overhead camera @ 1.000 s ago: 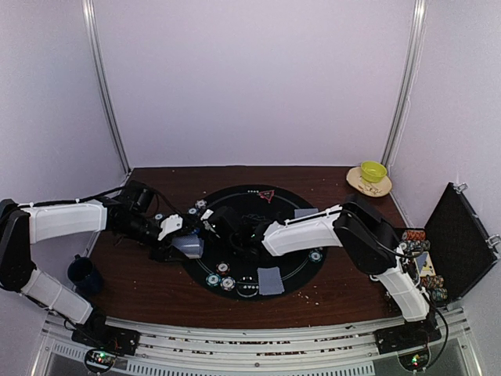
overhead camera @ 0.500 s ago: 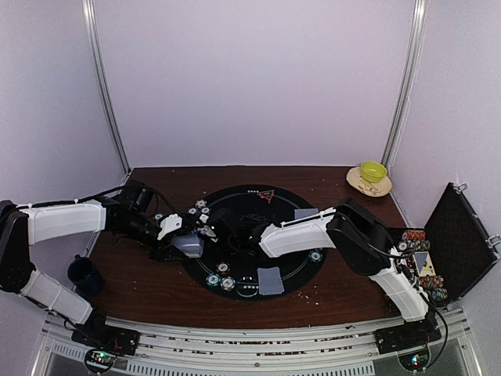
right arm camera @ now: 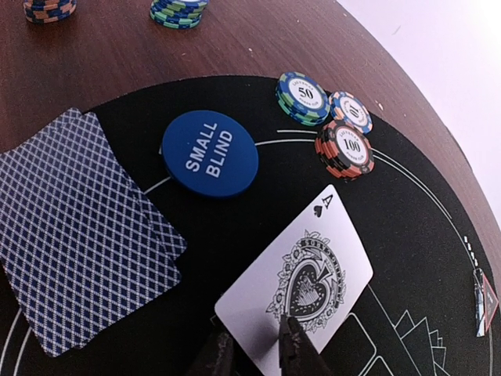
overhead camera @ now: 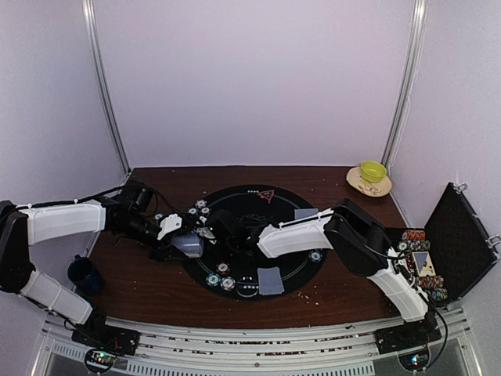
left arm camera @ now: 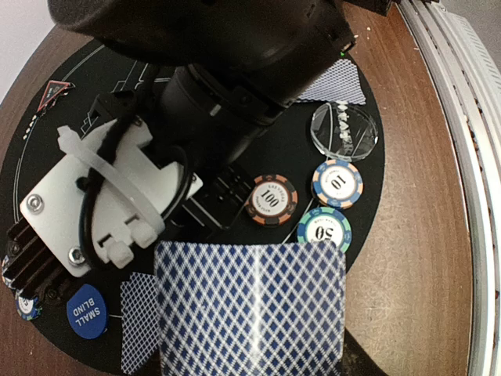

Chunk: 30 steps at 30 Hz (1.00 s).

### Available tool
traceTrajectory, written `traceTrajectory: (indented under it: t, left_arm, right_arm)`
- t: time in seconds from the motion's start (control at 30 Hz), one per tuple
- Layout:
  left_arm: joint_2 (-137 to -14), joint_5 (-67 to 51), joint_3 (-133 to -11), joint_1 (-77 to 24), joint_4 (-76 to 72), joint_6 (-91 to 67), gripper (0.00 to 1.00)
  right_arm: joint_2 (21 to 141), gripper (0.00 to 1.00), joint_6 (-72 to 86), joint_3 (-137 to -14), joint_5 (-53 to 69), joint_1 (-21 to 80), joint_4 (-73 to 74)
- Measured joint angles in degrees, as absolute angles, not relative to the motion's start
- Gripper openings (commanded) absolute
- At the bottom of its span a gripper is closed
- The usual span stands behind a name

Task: Distribute texas hold em gaming equipment
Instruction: Flop the poker card in the community card area.

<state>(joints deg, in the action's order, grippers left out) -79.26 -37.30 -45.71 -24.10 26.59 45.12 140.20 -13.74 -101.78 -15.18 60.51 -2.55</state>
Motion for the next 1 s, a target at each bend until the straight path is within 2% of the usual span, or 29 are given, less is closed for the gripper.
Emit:
traceTrajectory:
  t: [0.17,0.53,0.6,0.63,0.93,1.0]
  left_arm:
    - [-79.26,-37.3,-45.71,-24.1,26.59,45.12,0.47]
    - [-79.26,-37.3,-45.69,-24.1,26.59,45.12,0.47]
    - [-79.26,-37.3,-45.69,-24.1,26.59,45.12,0.47]
    - [-79.26,-37.3,-45.69,-24.1,26.59,45.12,0.47]
    - [-79.26,-37.3,-45.69,-24.1,26.59,45.12,0.47]
    - [-79.26,-37.3,-45.69,-24.1,26.59,45.12,0.47]
  right_arm:
    - [140.2,0.31,-13.56,-101.78,-14.76,60.4,-2.35]
    - [140.2,0.4,-13.52,-101.78,-14.5,60.34,-2.87]
    - [140.2,0.51,-13.5,-101.78,-14.37,60.34,-2.96]
    - [140.2,0.53,-13.54,-101.78,-14.35,60.34,-3.14]
    - [140.16,0.56,-13.32,-101.75,-13.96,60.34,-3.77]
    - [139.81,0.69,-13.3,-100.99,-13.98,60.34,-4.32]
